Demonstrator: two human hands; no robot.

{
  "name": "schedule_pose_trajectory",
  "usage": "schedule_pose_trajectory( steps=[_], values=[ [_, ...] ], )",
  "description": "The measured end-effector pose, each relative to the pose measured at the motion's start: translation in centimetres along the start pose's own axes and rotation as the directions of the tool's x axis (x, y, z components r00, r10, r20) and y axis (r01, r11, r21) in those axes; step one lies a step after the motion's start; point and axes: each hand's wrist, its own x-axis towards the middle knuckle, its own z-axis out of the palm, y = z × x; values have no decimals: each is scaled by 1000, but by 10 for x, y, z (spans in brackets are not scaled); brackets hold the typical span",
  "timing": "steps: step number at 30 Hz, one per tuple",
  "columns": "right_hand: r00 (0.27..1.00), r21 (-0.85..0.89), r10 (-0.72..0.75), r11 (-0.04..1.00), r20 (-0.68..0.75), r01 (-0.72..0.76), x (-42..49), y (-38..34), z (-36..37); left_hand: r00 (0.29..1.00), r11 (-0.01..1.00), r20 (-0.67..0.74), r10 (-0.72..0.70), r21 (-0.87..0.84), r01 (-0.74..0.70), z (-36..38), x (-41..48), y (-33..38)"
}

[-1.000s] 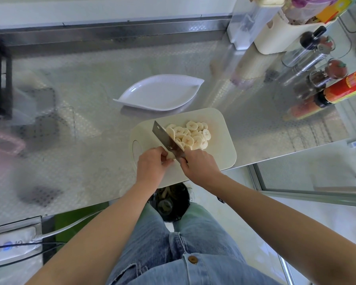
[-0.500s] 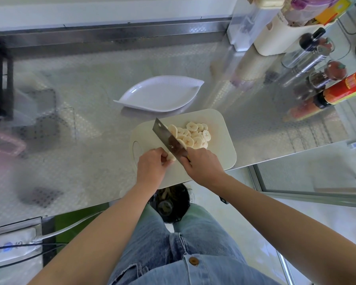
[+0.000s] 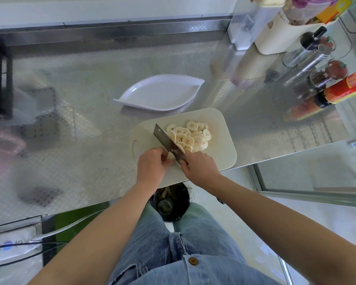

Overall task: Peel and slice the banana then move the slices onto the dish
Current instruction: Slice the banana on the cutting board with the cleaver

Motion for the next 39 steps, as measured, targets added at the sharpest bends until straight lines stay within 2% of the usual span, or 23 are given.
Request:
schedule_pose_trajectory(
  steps=[11, 19, 24, 29, 39],
  values=[
    [996, 39, -25, 999, -82, 28, -3, 5, -11, 1000, 1000, -20, 18, 8, -18, 1, 0, -1],
    [998, 8, -47, 999, -40, 47, -8, 5, -15, 999, 1000, -16, 29, 11, -29, 0, 0, 0],
    [996, 53, -27, 998, -81, 32, -9, 5, -17, 999, 999, -26, 27, 37, -26, 1, 1, -2],
    [998, -4, -50, 999, -35, 50, -9, 2, -20, 999, 999, -28, 44, 29, -43, 1, 1, -2],
    [1000, 21, -5, 1000, 5, 5, 0, 1, 0, 1000, 999, -9, 15, 29, -15, 1, 3, -3]
  ],
)
